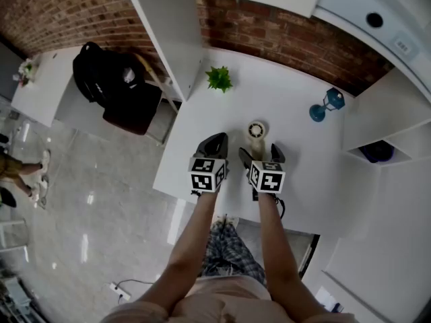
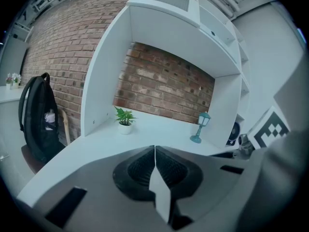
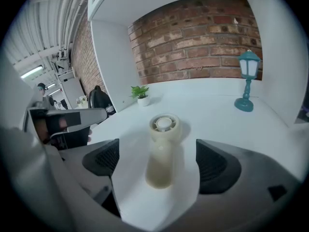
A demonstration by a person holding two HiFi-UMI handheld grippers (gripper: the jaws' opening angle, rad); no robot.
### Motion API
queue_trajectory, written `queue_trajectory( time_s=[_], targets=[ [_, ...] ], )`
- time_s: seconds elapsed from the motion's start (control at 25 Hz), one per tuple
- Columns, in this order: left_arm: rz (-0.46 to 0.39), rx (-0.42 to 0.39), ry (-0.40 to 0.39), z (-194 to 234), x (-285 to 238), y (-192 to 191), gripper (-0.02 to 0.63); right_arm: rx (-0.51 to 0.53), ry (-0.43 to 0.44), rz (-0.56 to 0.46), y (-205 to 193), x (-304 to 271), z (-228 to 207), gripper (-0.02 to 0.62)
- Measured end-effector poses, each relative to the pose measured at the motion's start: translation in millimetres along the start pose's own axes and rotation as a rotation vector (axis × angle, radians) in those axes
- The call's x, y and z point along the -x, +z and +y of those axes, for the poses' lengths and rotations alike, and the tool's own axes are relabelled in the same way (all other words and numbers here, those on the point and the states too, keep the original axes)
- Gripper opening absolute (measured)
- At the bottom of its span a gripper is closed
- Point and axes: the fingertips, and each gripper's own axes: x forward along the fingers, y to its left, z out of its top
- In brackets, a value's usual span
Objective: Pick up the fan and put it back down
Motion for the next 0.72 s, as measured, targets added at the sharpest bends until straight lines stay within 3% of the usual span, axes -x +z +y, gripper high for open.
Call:
queue_trajectory(
  time_s=[0.32, 0.56, 0.72],
  targets=[
    [-0.015, -0.025, -0.002, -4, 14, 8, 0.029, 0.008, -0.007, -0.099, 24, 31, -8, 0.47],
    [-0.073, -0.076, -0.04, -25, 48, 43, 0.029, 0.018, -0.023, -0.28, 61, 96, -21, 0.228],
    [-0.12, -0.105, -0.075, -46, 76, 70, 0.029, 0.051, -0.046, -0.378, 80, 147, -27, 0.133]
  ],
)
